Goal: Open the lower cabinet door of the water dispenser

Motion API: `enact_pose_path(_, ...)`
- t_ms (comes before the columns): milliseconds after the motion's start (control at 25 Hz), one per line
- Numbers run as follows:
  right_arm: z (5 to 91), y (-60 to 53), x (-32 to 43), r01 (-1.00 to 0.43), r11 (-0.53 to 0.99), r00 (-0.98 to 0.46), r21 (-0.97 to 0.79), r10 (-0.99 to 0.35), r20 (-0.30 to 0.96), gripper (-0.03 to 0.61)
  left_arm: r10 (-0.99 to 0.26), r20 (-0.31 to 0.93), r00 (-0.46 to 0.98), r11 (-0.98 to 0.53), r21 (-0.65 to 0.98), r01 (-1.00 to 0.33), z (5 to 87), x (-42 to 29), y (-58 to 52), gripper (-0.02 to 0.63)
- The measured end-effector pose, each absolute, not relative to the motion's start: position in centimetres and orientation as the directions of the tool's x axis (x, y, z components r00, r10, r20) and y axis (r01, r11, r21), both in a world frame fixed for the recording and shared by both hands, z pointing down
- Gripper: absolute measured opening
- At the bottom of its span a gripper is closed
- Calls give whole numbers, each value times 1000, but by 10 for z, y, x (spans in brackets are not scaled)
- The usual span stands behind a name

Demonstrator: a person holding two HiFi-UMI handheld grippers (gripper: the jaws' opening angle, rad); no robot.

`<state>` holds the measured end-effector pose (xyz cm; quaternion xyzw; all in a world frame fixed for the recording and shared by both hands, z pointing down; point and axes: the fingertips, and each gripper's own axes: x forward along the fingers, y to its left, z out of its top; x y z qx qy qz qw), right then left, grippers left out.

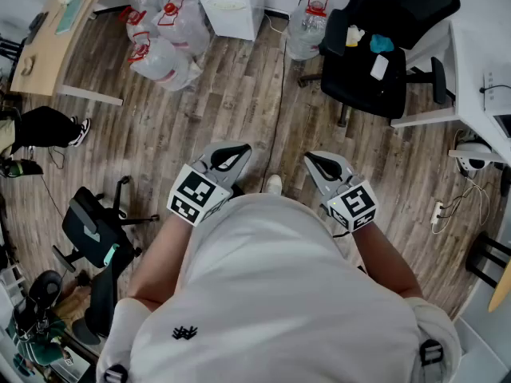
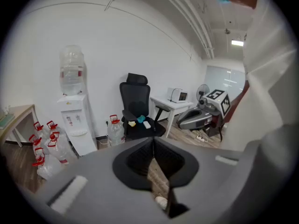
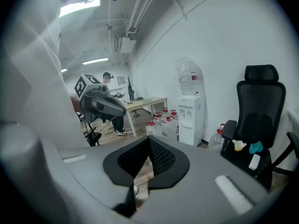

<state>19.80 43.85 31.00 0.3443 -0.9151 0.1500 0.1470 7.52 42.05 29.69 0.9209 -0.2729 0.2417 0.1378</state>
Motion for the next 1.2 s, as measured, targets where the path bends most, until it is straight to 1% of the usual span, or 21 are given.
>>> enact_pose_path(240, 321, 427, 183, -653, 737, -733, -172, -560, 385, 0, -440, 518, 733, -790, 165, -591, 307, 63, 417, 58)
enact_pose_path(440, 333, 396, 162, -646, 743, -737, -178, -545, 399, 0, -423, 518, 743, -787, 196, -585, 322, 46, 389, 58)
enact_pose_path(600, 337, 353, 144, -686, 700, -705, -196, -575, 414, 0, -387, 501, 774, -805, 226, -549, 330, 31, 341, 58)
enact_pose_path(760, 342, 297, 113, -722, 657, -673, -219, -592, 444, 3, -359, 485, 798, -827, 231, -512, 328, 0, 278, 58)
enact_pose_path(880, 352, 250, 93, -746, 630, -644, -218, -597, 479, 31, -339, 483, 808, -840, 232, -491, 328, -28, 233, 58)
enact_pose_path(1080, 381, 173, 53, -777, 599, -598, -192, -610, 520, 43, -298, 498, 814, -868, 215, -449, 338, -77, 169, 58)
enact_pose_path(1200, 398, 138, 38, -779, 598, -587, -191, -588, 556, 46, -297, 497, 815, -863, 226, -452, 344, -93, 142, 58)
